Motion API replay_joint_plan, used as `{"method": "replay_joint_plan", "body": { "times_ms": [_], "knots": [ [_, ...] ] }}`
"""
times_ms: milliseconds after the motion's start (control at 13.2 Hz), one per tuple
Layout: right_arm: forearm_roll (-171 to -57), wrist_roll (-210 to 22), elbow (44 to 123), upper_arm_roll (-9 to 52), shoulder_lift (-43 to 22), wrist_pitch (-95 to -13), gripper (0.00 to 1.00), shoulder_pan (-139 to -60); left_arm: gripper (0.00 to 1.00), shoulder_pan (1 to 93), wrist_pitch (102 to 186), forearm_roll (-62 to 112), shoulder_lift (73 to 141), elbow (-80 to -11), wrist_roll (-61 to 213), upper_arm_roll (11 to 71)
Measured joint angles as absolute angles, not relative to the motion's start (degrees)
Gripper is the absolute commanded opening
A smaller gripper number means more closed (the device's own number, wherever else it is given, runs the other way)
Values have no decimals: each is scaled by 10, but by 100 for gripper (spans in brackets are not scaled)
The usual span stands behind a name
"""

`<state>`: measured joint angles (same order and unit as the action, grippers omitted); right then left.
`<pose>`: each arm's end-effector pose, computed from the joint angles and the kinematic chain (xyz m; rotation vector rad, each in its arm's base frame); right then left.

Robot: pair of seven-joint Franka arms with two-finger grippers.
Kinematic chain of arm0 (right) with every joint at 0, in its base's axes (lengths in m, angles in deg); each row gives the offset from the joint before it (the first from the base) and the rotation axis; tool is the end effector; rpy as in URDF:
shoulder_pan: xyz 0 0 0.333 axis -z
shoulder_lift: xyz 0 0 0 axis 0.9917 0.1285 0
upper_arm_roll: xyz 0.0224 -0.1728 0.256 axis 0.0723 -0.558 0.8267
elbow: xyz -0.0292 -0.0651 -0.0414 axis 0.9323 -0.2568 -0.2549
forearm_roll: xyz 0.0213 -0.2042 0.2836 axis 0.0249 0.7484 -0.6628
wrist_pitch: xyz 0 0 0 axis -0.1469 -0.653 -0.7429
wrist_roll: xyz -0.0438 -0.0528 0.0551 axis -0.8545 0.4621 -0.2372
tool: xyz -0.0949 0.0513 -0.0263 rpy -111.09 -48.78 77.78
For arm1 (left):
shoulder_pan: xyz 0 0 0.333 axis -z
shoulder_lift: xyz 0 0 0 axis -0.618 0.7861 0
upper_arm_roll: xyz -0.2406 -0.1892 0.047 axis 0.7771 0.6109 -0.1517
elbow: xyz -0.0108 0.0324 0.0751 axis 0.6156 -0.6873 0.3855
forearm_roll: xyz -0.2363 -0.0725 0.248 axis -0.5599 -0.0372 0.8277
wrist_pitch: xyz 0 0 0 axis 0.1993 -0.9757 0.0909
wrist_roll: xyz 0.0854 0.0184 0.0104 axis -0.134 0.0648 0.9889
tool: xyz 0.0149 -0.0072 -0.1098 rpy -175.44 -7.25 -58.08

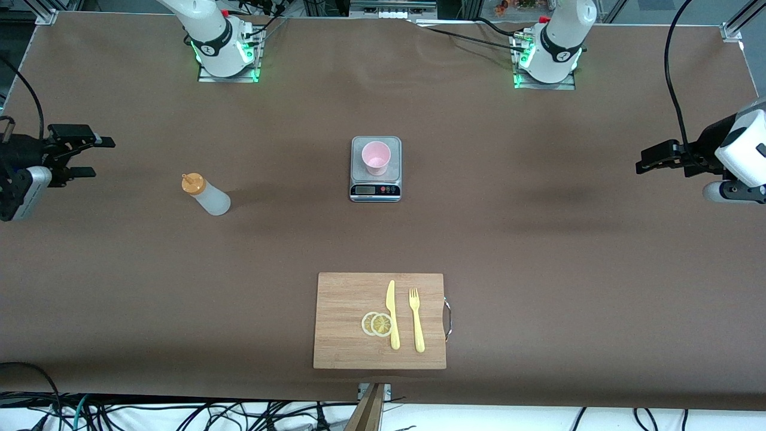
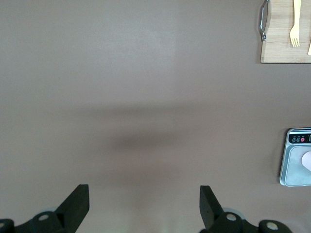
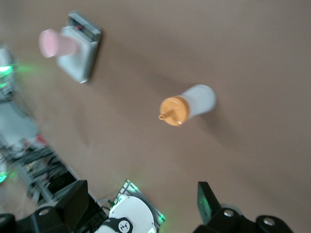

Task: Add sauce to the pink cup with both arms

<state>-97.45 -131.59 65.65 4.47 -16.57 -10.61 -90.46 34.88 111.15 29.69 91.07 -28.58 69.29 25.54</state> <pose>0.5471 -0.0645 0.5073 -2.6086 -0.6795 0.3852 0.5484 -0.0002 0.5683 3.0478 0.0063 -0.2257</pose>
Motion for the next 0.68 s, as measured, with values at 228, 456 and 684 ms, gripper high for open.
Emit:
{"method": "replay_joint_plan", "body": {
  "times_ms": [228,456,684],
  "knots": [
    [-869,-1190,736,121,-250,-193,99,-875,100,349,1111,297,911,-286,693,255],
    [-774,-1036,805,204,-313,-243,99,-855,100,349,1111,297,911,-286,693,255],
    [-721,-918,839,286,-342,-262,99,-837,100,349,1111,297,911,-285,693,255]
  ]
}}
